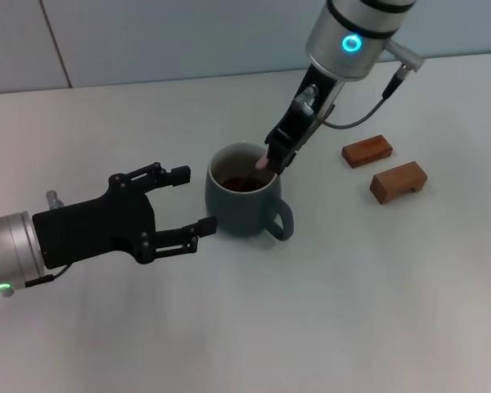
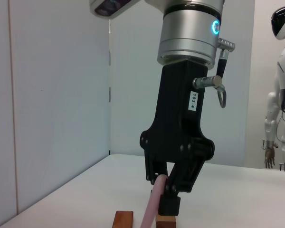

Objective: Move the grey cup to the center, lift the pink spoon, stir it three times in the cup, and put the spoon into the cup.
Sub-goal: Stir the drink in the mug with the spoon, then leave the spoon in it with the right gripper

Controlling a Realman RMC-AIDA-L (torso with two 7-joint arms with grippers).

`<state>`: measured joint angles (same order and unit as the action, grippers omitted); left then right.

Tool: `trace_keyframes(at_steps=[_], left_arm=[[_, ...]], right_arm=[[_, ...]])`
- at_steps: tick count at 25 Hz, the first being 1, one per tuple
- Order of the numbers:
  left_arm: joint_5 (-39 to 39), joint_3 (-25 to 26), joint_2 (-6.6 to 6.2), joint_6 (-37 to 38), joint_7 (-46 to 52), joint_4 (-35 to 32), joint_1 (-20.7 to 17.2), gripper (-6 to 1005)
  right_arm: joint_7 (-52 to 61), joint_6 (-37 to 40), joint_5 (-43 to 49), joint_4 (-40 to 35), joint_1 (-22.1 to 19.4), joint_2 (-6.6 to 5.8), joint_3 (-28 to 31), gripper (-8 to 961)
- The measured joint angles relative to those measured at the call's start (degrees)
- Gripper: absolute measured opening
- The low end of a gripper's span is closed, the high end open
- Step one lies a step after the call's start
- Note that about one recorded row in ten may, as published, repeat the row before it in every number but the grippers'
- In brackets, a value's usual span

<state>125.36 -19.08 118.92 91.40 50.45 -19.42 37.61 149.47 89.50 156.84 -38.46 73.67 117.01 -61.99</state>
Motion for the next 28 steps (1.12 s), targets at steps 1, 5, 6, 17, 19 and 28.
trace_keyframes(at_steps=[1, 5, 6, 17, 19, 28], left_arm=[[0.0, 0.0, 0.0, 0.0, 0.0, 0.0, 0.0, 840], [0.0, -0.2, 0.0, 0.0, 0.1, -0.1, 0.1, 840], [0.0, -0.3, 0.0, 0.0, 0.2, -0.2, 0.1, 840], [0.0, -0.4, -0.04, 0.0, 0.3, -0.4, 0.1, 840], [-0.1, -0.4, -0.1, 0.0, 0.4, -0.5, -0.1, 840], [-0.1, -0.1, -0.27, 0.1, 0.6, -0.5, -0.5, 840]], right_arm=[[0.1, 0.2, 0.0, -0.5, -0.2, 0.0, 0.0, 136], [0.5, 1.1, 0.0, -3.6, -1.0, 0.54, 0.0, 137], [0.7, 1.3, 0.0, -4.5, -1.3, 0.7, -0.1, 137], [1.5, 7.8, -4.4, -27.8, -11.8, 1.97, -0.4, 436], [0.2, 7.9, -9.2, -34.2, -16.2, 1.83, -0.4, 529], [-16.3, 5.2, -30.8, -54.3, -40.1, 1.98, 1.5, 770]])
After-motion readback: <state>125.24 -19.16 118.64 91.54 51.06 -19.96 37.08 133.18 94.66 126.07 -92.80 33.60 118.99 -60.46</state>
